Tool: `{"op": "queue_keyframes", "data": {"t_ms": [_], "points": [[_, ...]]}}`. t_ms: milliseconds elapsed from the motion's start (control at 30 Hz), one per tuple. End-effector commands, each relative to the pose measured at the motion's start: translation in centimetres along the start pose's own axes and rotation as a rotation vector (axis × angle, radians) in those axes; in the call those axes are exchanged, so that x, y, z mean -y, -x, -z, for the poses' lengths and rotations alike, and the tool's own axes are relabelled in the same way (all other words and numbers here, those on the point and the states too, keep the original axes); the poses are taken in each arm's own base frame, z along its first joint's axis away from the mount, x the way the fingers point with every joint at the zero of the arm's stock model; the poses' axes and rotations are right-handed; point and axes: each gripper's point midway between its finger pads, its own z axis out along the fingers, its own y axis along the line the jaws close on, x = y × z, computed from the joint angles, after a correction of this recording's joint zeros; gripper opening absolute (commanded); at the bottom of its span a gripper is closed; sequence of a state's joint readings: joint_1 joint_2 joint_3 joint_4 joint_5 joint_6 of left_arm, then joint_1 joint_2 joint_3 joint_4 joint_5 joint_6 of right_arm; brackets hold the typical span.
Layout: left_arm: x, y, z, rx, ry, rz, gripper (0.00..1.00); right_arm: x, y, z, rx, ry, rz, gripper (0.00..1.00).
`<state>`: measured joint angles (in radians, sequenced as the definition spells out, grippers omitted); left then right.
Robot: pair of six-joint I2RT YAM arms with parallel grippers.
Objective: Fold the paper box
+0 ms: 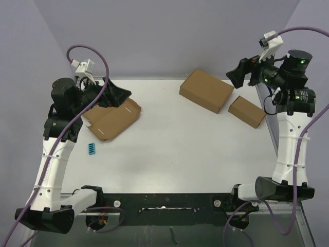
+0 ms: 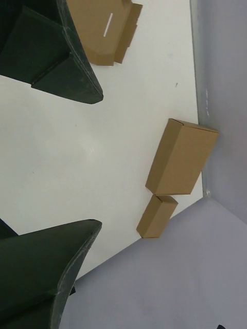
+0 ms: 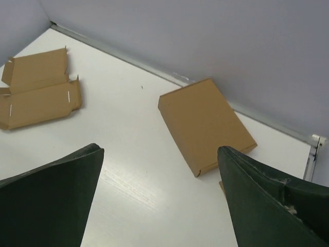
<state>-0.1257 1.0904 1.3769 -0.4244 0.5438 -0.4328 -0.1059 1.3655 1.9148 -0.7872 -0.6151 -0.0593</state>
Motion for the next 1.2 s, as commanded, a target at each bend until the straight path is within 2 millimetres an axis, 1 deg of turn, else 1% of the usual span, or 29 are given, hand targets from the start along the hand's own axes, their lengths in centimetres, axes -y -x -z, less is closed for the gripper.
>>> {"op": "queue_keyframes", "data": {"t_ms": [0,167,300,400,567,667,767,867,967,1067,1167], "points": [[-1.1,-1.2,0.2,0.011,0.079,-0.016,0.98,0.8,-1.9,0.6,-0.031,-0.052,-0.066,0.98],[-3.1,-4.7,-0.1,-0.042,0.162,0.002,0.98,1.4,-6.0,0.4,-0.102,-0.071,-0.16,0.98],[-4.8,-7.5,-0.1,-0.066,0.222,0.011,0.98,0.9,-8.9,0.3,-0.133,-0.039,-0.222,0.98],[-6.1,-9.7,-0.1,-0.089,0.264,0.027,0.98,-0.5,-10.5,0.2,-0.135,0.034,-0.235,0.98],[-9.0,-13.3,-0.1,-0.129,0.345,0.076,0.98,-4.0,-12.9,0.1,-0.125,0.204,-0.194,0.98],[-11.7,-14.9,-0.2,-0.136,0.406,0.141,0.97,-6.0,-14.8,-0.2,-0.109,0.331,-0.217,0.98],[-15.0,-16.8,0.2,-0.153,0.474,0.225,0.95,-7.1,-16.9,-0.9,-0.07,0.439,-0.248,0.98],[-18.5,-18.3,1.5,-0.159,0.594,0.279,0.93,-8.1,-18.6,-1.1,-0.048,0.524,-0.271,0.98],[-21.4,-19.0,3.3,-0.119,0.717,0.306,0.91,-8.8,-20.1,-1.1,-0.055,0.579,-0.282,0.98],[-24.2,-19.4,5.2,-0.06,0.857,0.338,0.88,-9.0,-20.8,-1.1,-0.063,0.608,-0.293,0.98],[-27.0,-20.1,6.5,-0.016,0.963,0.414,0.84,-9.3,-20.6,-1.1,-0.062,0.63,-0.28,0.98]]}}
